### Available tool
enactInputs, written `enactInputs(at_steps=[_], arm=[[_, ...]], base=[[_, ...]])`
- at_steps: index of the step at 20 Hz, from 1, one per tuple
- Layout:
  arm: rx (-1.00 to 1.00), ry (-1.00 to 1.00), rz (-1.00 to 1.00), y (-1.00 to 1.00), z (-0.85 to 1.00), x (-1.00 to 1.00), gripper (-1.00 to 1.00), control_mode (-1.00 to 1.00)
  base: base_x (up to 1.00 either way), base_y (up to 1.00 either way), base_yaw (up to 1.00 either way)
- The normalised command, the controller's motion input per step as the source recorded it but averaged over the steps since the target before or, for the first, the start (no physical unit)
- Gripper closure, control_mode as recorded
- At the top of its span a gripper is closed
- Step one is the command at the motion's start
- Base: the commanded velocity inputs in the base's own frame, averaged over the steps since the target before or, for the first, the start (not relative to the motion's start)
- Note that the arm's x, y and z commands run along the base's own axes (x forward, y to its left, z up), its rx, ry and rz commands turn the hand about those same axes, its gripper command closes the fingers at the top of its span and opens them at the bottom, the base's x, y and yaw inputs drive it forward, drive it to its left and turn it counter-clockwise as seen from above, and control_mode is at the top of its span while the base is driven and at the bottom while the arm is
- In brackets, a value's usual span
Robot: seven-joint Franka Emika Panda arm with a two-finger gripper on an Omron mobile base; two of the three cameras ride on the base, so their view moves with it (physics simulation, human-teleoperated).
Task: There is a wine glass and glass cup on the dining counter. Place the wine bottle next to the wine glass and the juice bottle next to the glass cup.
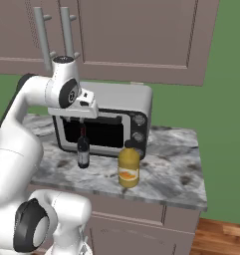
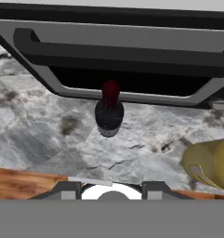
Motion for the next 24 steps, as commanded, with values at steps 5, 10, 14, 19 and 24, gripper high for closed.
enactInputs(at_steps=[5, 10, 14, 19, 24], arm=[[0.0, -0.14, 0.02, 0.0, 0.0, -0.18, -1.0, -1.0], [0.0, -0.36, -0.05, 0.0, 0.0, -0.38, -1.0, -1.0], [0.0, -0.26, -0.27, -0.01, 0.0, -0.41, -1.0, -1.0], [0.0, -0.04, -0.47, -0.09, 0.0, -0.37, -1.0, -1.0], [0.0, 0.0, -0.44, -0.2, 0.0, -0.32, -1.0, -1.0]], base=[[0.0, 0.0, 0.0], [0.0, 0.0, 0.0], [0.0, 0.0, 0.0], [0.0, 0.0, 0.0], [0.0, 0.0, 0.0]])
